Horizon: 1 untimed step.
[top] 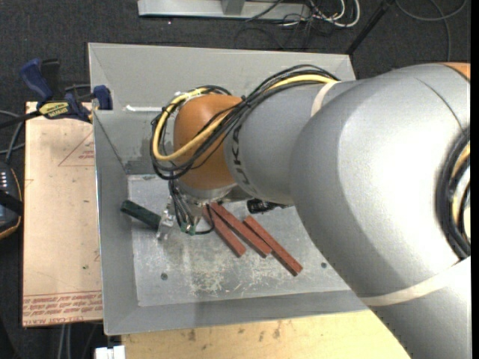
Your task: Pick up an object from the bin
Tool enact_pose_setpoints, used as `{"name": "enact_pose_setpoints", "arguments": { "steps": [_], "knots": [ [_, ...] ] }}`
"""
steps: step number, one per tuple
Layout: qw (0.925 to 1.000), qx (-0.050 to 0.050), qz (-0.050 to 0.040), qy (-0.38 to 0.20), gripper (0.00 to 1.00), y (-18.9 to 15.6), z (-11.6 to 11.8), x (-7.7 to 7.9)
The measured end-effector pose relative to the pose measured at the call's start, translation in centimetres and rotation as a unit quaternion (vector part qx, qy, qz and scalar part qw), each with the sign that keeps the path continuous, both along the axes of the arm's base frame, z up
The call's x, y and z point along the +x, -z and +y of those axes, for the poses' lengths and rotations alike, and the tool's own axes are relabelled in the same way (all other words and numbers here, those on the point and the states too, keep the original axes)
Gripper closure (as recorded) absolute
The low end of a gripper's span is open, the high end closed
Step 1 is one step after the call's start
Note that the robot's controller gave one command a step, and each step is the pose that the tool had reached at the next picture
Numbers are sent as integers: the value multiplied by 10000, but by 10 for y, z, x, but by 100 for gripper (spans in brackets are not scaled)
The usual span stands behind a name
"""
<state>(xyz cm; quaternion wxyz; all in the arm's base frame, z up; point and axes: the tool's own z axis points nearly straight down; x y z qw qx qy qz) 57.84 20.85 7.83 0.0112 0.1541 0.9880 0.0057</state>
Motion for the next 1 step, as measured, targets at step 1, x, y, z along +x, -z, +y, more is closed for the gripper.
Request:
{"name": "enact_pose_setpoints", "arguments": {
  "steps": [1],
  "knots": [
    [10000,0,0,1,100,0,0,0]
  ]
}}
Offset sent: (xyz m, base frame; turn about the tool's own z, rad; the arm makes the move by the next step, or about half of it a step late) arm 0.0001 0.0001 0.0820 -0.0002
